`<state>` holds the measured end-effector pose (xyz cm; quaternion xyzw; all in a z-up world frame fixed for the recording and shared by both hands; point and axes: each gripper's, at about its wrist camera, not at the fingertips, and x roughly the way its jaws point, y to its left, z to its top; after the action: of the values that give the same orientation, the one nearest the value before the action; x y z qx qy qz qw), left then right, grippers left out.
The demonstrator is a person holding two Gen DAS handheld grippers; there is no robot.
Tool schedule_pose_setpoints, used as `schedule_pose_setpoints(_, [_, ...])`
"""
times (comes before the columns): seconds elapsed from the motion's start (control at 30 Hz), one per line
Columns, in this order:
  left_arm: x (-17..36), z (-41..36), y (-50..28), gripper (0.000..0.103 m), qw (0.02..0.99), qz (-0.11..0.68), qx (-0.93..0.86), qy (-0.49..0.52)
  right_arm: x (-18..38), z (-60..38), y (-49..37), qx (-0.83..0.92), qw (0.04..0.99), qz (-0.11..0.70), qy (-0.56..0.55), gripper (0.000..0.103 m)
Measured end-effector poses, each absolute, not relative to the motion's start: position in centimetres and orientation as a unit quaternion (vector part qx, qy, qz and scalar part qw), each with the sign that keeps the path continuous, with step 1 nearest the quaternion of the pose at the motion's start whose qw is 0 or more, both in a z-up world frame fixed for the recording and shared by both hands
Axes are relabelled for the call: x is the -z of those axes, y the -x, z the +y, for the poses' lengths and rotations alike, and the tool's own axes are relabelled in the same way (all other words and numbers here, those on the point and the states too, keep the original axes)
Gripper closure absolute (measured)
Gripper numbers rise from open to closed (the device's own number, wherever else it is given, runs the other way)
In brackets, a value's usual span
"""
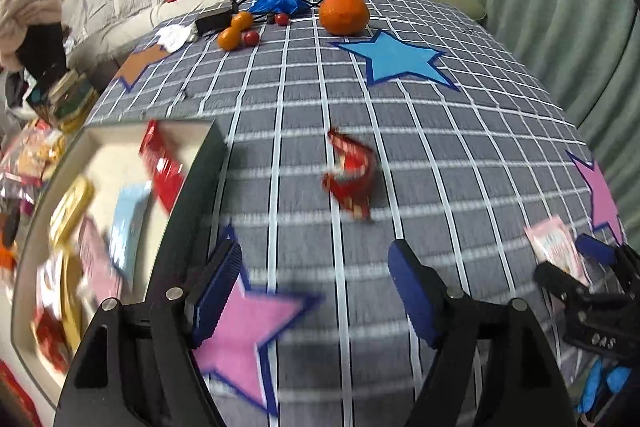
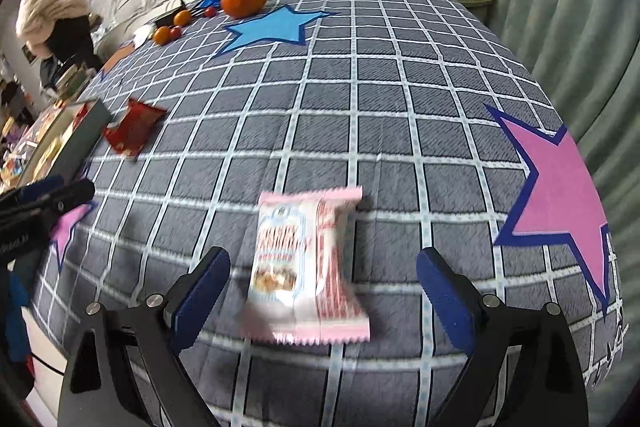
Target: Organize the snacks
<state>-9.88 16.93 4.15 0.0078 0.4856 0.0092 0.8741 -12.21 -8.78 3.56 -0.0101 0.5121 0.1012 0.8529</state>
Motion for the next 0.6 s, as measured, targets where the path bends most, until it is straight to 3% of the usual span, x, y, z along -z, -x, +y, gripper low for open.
schedule_pose_setpoints(0.07, [-3.5, 16.4, 8.1, 0.024, 0.868, 0.496, -0.011, -0.018, -3.3, -8.4, 11.4, -0.104, 0.848, 0.520, 0.012, 0.000])
schedule_pose_setpoints(0.17, [-2.1, 15.8, 5.8, 0.024, 0.857, 0.514, -0.017, -0.031, -2.7, -6.9, 11.3, -0.089, 0.848, 0.518, 0.070, 0.000])
schedule_pose_setpoints(0.37, [-1.2, 15.2, 4.1, 0.024, 0.857, 0.514, -0.014, -0.016, -2.4, -7.0, 12.3, -0.113, 0.864, 0.485, 0.075, 0.000])
schedule_pose_setpoints(0.43, [-1.3, 15.0, 4.0, 0.032, 0.859, 0.512, -0.010, -0.011, -2.3, -7.1, 12.7, -0.118, 0.869, 0.474, 0.077, 0.000])
schedule_pose_setpoints(0.53, [-1.6, 14.3, 4.4, 0.068, 0.864, 0.503, 0.007, -0.023, -2.3, -7.0, 12.6, -0.118, 0.869, 0.475, 0.077, 0.000])
schedule_pose_setpoints(0.57, [-1.6, 14.1, 4.6, 0.076, 0.864, 0.502, 0.011, -0.029, -2.3, -7.0, 12.6, -0.118, 0.869, 0.475, 0.077, 0.000])
schedule_pose_setpoints(0.6, [-1.6, 13.9, 4.9, 0.076, 0.864, 0.501, 0.010, -0.035, -2.3, -7.0, 12.6, -0.118, 0.869, 0.474, 0.077, 0.000])
